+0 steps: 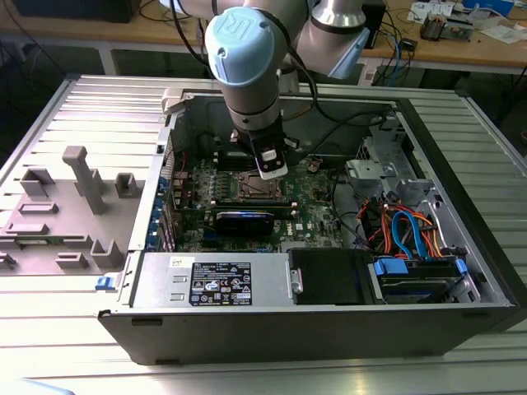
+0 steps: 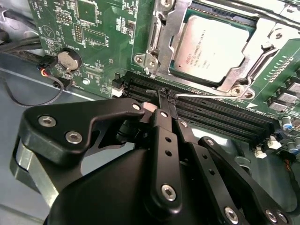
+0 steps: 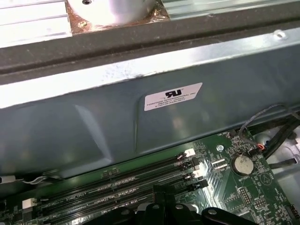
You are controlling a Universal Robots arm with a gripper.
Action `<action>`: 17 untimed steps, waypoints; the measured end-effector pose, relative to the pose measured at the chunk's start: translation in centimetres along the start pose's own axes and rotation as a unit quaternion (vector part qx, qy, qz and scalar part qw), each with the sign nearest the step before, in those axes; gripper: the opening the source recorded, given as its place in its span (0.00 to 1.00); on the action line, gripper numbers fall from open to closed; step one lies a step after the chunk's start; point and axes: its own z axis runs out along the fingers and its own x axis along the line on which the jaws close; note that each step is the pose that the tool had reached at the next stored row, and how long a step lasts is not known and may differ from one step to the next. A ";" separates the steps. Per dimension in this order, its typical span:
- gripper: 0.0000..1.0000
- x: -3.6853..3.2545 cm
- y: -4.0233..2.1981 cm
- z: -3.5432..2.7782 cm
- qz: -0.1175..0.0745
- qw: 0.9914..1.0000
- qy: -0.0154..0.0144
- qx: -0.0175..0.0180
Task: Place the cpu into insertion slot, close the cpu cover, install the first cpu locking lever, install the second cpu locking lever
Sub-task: 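Install the first cpu locking lever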
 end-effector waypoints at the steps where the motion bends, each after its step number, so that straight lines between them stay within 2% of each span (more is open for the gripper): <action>1: 0.11 0.08 -0.02 0.00 0.001 1.000 0.000 0.000; 2: 0.11 0.25 -0.06 -0.01 0.002 1.000 -0.001 0.000; 3: 0.11 0.45 -0.14 0.02 0.007 1.000 -0.003 0.001; 5: 0.11 0.48 -0.28 0.34 0.007 1.000 -0.004 0.002; 7: 0.11 0.49 -0.56 0.72 0.006 1.000 -0.007 0.011; 9: 0.11 0.50 -0.58 0.78 0.005 1.000 -0.008 0.013; 12: 0.11 0.51 -0.66 0.95 0.005 1.000 -0.008 0.015; 17: 0.11 0.52 -0.67 0.96 0.005 1.000 -0.008 0.014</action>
